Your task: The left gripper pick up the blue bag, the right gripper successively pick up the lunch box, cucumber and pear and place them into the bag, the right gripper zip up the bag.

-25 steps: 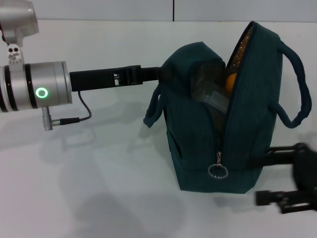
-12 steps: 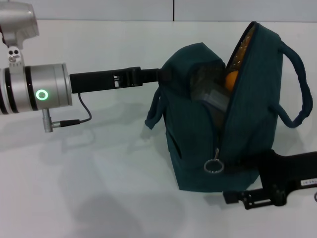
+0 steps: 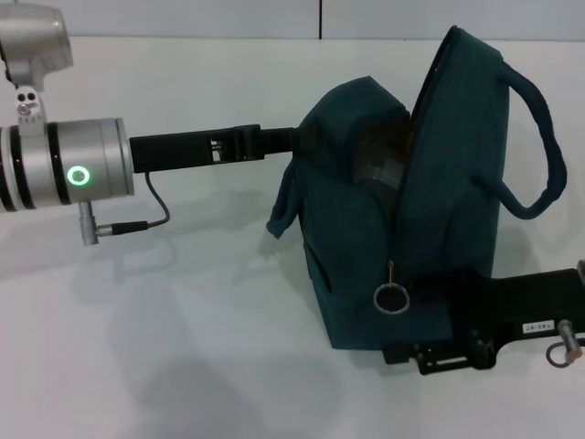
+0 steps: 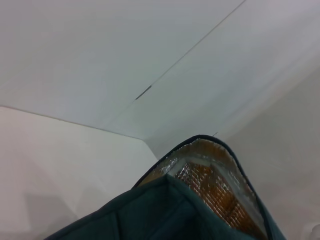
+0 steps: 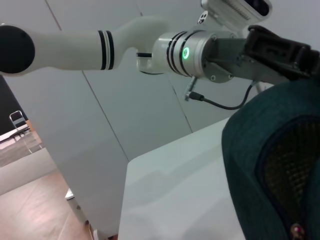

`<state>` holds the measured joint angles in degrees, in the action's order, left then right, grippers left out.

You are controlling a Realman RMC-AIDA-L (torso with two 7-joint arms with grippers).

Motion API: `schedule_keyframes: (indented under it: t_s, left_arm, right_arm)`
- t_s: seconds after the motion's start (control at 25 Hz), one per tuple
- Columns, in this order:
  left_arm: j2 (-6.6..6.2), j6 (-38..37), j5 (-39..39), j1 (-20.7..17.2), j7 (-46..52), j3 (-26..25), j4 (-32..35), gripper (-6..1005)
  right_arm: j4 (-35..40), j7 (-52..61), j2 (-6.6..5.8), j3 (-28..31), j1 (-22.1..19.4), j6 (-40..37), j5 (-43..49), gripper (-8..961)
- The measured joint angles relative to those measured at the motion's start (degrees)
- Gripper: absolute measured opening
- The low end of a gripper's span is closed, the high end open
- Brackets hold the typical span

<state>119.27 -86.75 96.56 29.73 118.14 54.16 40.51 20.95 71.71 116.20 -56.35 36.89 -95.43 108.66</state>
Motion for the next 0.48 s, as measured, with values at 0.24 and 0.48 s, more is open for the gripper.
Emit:
schedule_keyframes:
  t_s: [0.24, 0.48]
  left_arm:
    - [0.00, 0.0, 0.0, -0.4, 0.0, 0.0, 0.0, 102]
    - [0.00, -0.1, 0.0, -0.4, 0.0, 0.2, -0.1, 107]
  right_arm:
    - [-0.2, 0.0, -0.01, -0.1, -0.7, 1.4, -1.7, 677]
    - [-0.2, -0.1, -0.01, 0.1, -1.1, 2.1, -1.7, 436]
